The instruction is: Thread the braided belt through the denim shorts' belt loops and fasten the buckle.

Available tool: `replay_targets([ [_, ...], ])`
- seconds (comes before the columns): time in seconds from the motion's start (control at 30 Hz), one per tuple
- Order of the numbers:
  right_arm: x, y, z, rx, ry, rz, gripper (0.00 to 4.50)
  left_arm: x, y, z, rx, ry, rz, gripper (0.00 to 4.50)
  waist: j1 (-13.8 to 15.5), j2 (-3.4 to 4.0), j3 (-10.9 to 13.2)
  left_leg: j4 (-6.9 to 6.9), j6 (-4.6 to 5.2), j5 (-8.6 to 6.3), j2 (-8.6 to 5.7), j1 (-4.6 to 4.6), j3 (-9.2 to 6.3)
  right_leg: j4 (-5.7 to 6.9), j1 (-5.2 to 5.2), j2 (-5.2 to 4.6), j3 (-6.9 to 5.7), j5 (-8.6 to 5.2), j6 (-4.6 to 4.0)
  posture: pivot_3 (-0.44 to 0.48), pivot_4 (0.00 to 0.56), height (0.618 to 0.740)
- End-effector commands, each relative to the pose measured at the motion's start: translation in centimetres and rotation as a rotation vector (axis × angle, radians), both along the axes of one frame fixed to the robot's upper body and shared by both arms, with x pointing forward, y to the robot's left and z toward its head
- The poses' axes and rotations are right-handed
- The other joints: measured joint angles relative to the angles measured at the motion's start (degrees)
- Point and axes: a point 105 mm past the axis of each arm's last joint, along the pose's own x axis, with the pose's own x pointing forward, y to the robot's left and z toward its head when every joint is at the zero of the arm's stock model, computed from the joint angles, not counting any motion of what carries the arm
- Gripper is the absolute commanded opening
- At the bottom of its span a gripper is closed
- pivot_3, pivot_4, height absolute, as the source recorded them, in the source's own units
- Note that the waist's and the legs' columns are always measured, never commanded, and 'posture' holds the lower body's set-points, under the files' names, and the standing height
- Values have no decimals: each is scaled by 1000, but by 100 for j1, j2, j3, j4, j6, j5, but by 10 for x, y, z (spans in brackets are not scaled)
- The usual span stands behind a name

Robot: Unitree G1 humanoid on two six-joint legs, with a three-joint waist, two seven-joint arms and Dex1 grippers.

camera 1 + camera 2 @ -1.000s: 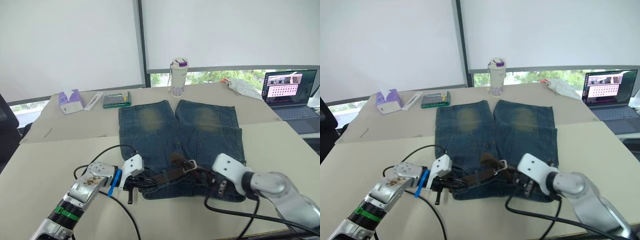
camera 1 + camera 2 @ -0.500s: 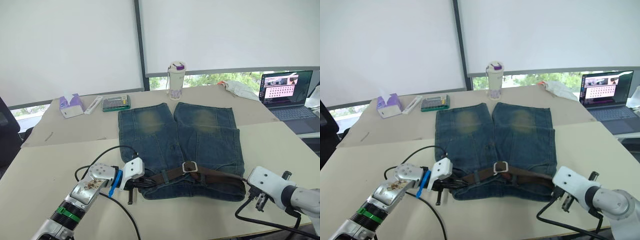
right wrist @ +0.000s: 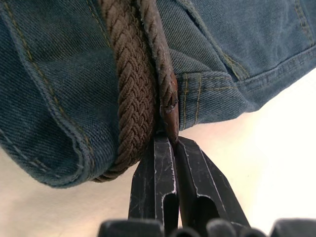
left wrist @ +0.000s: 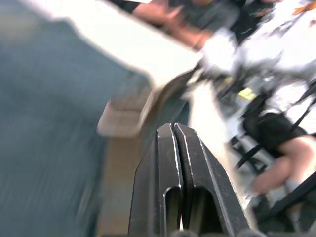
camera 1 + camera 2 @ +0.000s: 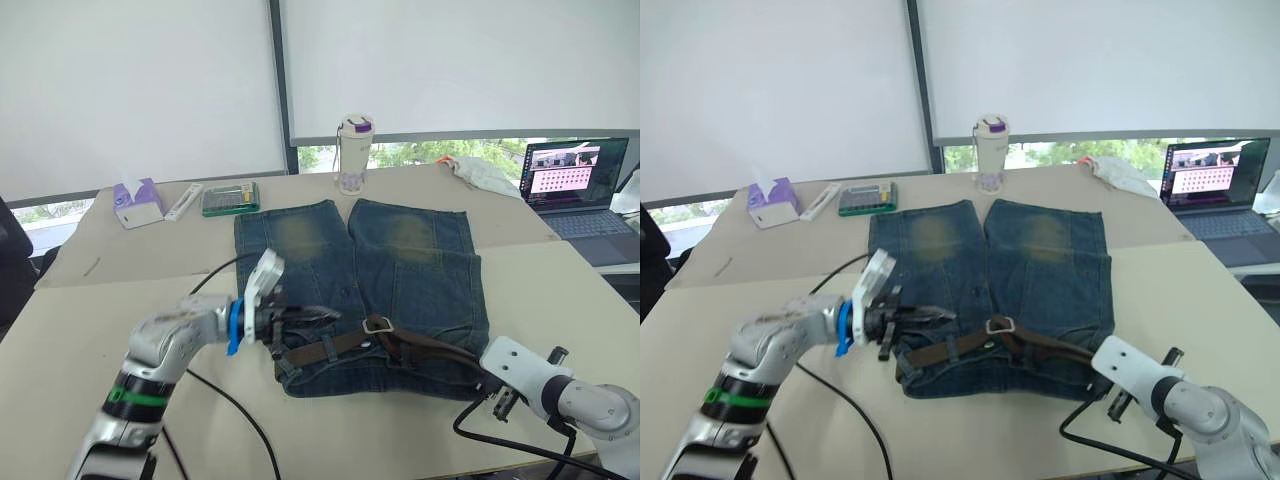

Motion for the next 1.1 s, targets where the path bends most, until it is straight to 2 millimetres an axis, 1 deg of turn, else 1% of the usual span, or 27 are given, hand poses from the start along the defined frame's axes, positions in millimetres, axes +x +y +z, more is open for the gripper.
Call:
replay_targets([
  [0.03, -1, 8, 5, 2, -17, 18, 0, 16, -29, -9, 32, 11, 38, 75, -12, 0, 0, -5, -2, 1, -1, -7, 4, -1, 1, 0, 5, 0, 0, 0, 150, 740],
  [0.07, -1, 8, 5, 2, -17, 16, 0, 20, -35, -13, 53, 3, 52, 75, -11, -1, 1, -9, -7, 4, 2, -10, 7, -2, 3, 4, 8, -1, 1, 0, 150, 740],
  [0.1, -2, 9, 6, 6, -23, 8, 0, 26, -47, -22, 76, -6, 62, 75, -25, -1, 1, -9, -11, 6, 3, -12, 7, -2, 4, 7, 8, -2, 3, 0, 150, 740],
  [0.17, -4, 10, 7, 10, -26, -2, 0, 34, -61, -36, 110, 5, 80, 75, -17, -2, 2, -12, -16, 9, 6, -12, 9, 0, 2, 12, 13, -1, 1, 0, 150, 740],
  [0.2, -6, 11, 7, 5, -24, -3, 0, 36, -66, -51, 161, 6, 91, 75, -14, -2, 3, -11, -17, 10, 6, -14, 9, -2, -2, 13, 11, 0, -1, 0, 150, 740],
  [0.23, -7, 12, 8, 10, -28, -13, 0, 37, -68, -62, 204, -8, 89, 75, -4, -2, 2, -11, -18, 10, 5, -19, 9, -2, -5, 12, 12, 2, -4, 0, 150, 740],
  [0.27, -9, 11, 8, 10, -28, -30, 0, 39, -67, -79, 260, 13, 105, 75, -7, -2, 3, -10, -17, 10, 4, -19, 9, -3, -4, 11, 12, 2, -4, 0, 150, 740],
  [0.3, -10, 9, 8, 11, -38, -63, 0, 39, -59, -110, 377, 14, 114, 75, -8, -2, 2, -10, -18, 10, 5, -19, 10, -4, -5, 12, 13, 2, -3, 0, 150, 740],
  [0.33, -12, 8, 9, 11, -46, -88, 0, 37, -51, -130, 457, 14, 115, 75, -3, -2, 2, -11, -18, 10, 6, -19, 8, -3, -4, 12, 12, 1, -2, 0, 150, 740],
  [0.37, -13, 7, 9, 8, -48, -107, 0, 35, -43, -146, 525, -1, 108, 75, -1, 0, 1, -11, -18, 10, 7, -15, 7, -5, 0, 13, 10, -4, 5, 0, 150, 740],
  [0.4, -15, 4, 9, -2, -50, -138, 0, 32, -34, -160, 572, -10, 103, 75, 2, -3, 0, -12, -17, 10, 6, -13, 8, -4, 0, 12, 11, -14, 22, 0, 150, 740],
  [0.43, -18, -4, 9, -20, -59, -202, 0, 28, -22, -173, 605, 9, 104, 75, 12, -10, -9, -12, -17, 10, 7, -14, 6, -4, 1, 10, 10, -14, 22, 0, 150, 740],
  [0.5, -23, -14, 10, -42, -69, -279, 0, 22, -8, -187, 637, 32, 104, 75, 11, -7, -33, -12, -14, 7, 8, -7, 5, -6, 8, 9, 9, -17, 27, 0, 150, 740],
  [0.53, -25, -16, 11, -54, -71, -290, 0, 21, -1, -190, 666, -21, 89, 75, 9, -4, -46, -13, -11, 5, 8, -4, 5, -5, 9, 8, 9, -19, 30, 0, 150, 740],
  [0.63, -27, -14, 9, -56, -73, -283, 0, 19, 10, -189, 615, -32, 112, 75, 5, -3, -66, -15, -8, -3, 8, 10, 5, -5, 21, 8, 9, -25, 37, 0, 150, 740],
  [0.7, -25, -10, 7, -38, -80, -276, 0, 23, 9, -170, 455, -14, 163, 75, -9, 1, -74, -14, 0, -8, 8, 19, 5, -6, 33, 5, 8, -26, 39, 0, 150, 740],
  [0.73, -22, -6, 8, -28, -91, -253, 0, 28, 4, -151, 327, 23, 203, 75, -15, 3, -74, -14, 16, -17, 8, 22, 5, -6, 34, 5, 9, -27, 41, 0, 150, 740],
  [0.77, -20, -3, 9, -22, -98, -237, 0, 31, 1, -138, 240, 54, 225, 75, -15, 7, -75, -14, 24, -22, 8, 20, 5, -5, 30, 5, 10, -28, 42, 0, 150, 740],
  [0.83, -15, 2, 11, -12, -116, -202, 0, 43, 3, -106, 99, 91, 276, 75, -4, 6, -72, -6, 17, -18, 7, 20, 5, -2, -2, 4, 7, -27, 43, 0, 150, 740],
  [0.9, -11, 8, 13, 9, -127, -169, 0, 47, 7, -91, 62, 85, 289, 75, -4, 2, -63, -3, -3, -5, 3, 6, 3, -1, -17, 2, 4, -22, 39, 0, 150, 740],
  [0.97, -7, 13, 15, 18, -136, -132, 0, 42, 4, -80, 40, 71, 257, 75, -6, 3, -58, -3, -5, -4, 4, 5, 2, -2, -17, 4, 4, -21, 38, 0, 150, 740],
  [1.03, -5, 16, 15, 26, -143, -112, 0, 40, 2, -75, 27, 77, 245, 75, -2, 3, -57, -5, -6, -4, 4, 5, 1, -3, -17, 3, 4, -13, 24, 0, 150, 740],
  [1.1, -3, 26, 18, 39, -154, -50, 0, 32, 0, -72, 44, 41, 217, 75, -5, 3, -56, -5, -5, -4, 2, 4, 2, -5, -16, 1, 5, -12, 23, 0, 150, 740],
])
